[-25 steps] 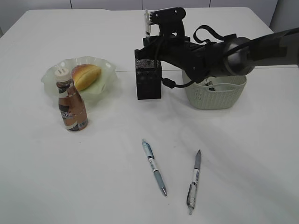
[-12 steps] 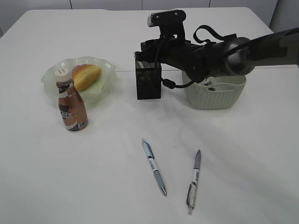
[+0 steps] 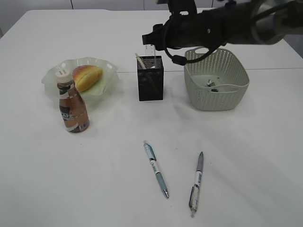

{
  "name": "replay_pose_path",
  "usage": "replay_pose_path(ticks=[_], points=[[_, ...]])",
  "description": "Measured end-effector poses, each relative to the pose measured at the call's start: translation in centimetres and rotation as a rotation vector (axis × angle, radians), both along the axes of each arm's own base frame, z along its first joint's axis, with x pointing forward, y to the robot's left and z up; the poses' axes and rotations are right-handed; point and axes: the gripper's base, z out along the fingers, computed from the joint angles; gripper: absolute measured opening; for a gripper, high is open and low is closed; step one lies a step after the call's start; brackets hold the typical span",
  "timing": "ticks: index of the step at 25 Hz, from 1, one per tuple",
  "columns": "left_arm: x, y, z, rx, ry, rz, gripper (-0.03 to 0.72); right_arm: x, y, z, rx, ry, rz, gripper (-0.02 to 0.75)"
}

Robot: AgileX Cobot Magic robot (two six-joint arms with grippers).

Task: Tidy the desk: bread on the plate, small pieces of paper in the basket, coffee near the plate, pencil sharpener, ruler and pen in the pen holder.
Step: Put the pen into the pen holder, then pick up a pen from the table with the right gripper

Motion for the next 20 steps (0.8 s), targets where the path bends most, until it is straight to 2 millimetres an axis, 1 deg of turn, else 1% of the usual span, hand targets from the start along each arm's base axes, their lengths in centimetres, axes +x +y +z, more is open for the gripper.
replay_pose_path(ticks=[3, 6, 10, 13, 16, 18, 20], points=[[0.0, 0.0, 0.0, 0.000, 0.000, 0.000, 0.372, -1.9, -0.1, 2.5, -0.027, 0.103, -0.002, 0.386], [0.0, 0.0, 0.0, -0.005, 0.002, -0.001, 0.371, -4.0, 0.0, 4.0, -0.056, 0.241, 0.005, 0.386], [-0.1, -0.2, 0.0, -0.021, 0.008, -0.003, 0.371, -6.9, 0.6, 5.2, -0.070, 0.479, 0.029, 0.387], [-0.1, -0.3, 0.0, -0.030, 0.012, -0.005, 0.366, -8.5, 0.6, 4.9, -0.122, 0.652, 0.046, 0.387], [-0.1, -0.3, 0.0, -0.030, 0.012, -0.005, 0.361, -9.8, 0.1, 4.4, -0.196, 0.796, 0.062, 0.387], [-0.1, -0.3, 0.0, -0.030, 0.012, -0.005, 0.361, -10.3, -0.1, 4.2, -0.223, 0.856, 0.066, 0.387], [-0.1, -0.3, 0.0, -0.030, 0.012, -0.005, 0.361, -10.5, 0.0, 3.9, -0.208, 0.897, 0.067, 0.387]])
